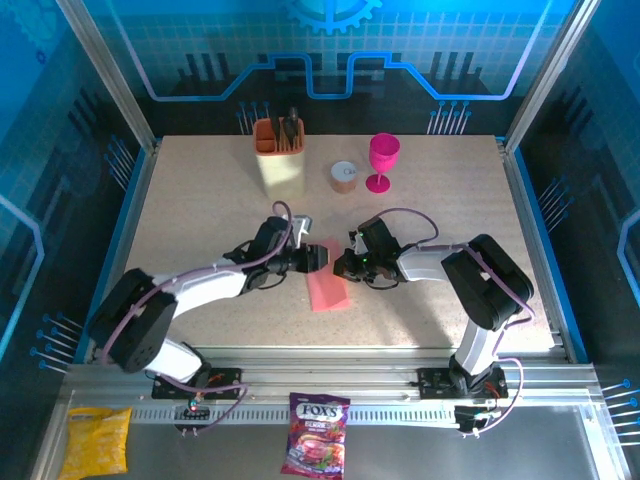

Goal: Fold a paper plane with a square sheet of paper (pick it up from the middle)
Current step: Fold the triangle a second time at the center of the table.

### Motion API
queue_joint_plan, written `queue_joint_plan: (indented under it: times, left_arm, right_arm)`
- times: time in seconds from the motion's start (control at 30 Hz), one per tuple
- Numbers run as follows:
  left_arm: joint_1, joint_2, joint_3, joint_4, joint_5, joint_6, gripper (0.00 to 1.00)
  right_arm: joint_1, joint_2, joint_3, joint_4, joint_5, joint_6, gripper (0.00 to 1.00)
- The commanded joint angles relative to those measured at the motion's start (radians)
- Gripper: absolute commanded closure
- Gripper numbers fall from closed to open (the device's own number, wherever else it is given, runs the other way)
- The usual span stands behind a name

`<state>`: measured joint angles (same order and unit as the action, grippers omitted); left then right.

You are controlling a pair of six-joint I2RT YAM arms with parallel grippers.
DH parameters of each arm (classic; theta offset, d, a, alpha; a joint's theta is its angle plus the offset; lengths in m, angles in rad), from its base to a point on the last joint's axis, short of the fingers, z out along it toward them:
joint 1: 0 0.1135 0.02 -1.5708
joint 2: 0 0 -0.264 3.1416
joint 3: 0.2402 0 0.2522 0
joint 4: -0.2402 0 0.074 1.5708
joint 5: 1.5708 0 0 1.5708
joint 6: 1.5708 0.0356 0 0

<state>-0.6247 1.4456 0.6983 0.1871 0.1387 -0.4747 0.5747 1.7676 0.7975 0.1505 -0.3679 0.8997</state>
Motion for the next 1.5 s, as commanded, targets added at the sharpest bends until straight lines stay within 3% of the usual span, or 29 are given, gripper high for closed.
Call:
queue_joint_plan:
  times: [0.0,0.2,0.37,0.53,0.77,0.87,1.0,1.17,1.23,1.37,1.47]
  left_arm:
    - [-0.116,-0.066,-0.059,-0.091,-0.143,0.030,0.41]
    - [-0.356,-0.063,-0.086,-0.088,-0.378,0.058,0.31]
    - [-0.480,0.055,-0.045,-0.050,-0.514,0.084,0.23]
    - [-0.508,0.164,0.011,-0.046,-0.600,0.084,0.22]
    - [-0.504,0.203,0.040,-0.042,-0.660,0.112,0.25]
    - [-0.496,0.210,0.041,-0.039,-0.647,0.123,0.35]
    - [-0.488,0.203,0.026,-0.016,-0.616,0.135,0.68]
    - [-0.469,0.173,0.001,0.026,-0.524,0.161,1.00]
    - [-0.450,0.156,-0.014,0.041,-0.477,0.156,1.00]
    - [-0.406,0.104,-0.059,0.073,-0.388,0.124,1.00]
    - [-0.382,0.059,-0.091,0.087,-0.319,0.100,1.00]
  right_arm:
    - [0.003,-0.002,-0.012,0.008,0.005,0.024,1.00]
    - [0.013,-0.018,-0.014,-0.013,0.017,0.042,1.00]
    - [0.023,-0.024,-0.013,-0.021,0.021,0.049,1.00]
    - [0.027,-0.025,-0.005,-0.027,0.020,0.050,1.00]
    - [0.026,-0.031,-0.009,-0.032,0.021,0.049,1.00]
    - [0.026,-0.027,-0.011,-0.031,0.021,0.049,1.00]
    - [0.027,-0.021,-0.014,-0.025,0.020,0.050,1.00]
    - [0.027,-0.017,-0.020,-0.009,0.011,0.056,1.00]
    - [0.027,-0.024,-0.026,0.000,0.003,0.052,0.97]
    - [0.005,-0.082,-0.038,-0.024,0.006,0.023,0.65]
    - [-0.029,-0.160,-0.044,-0.110,0.040,-0.026,0.59]
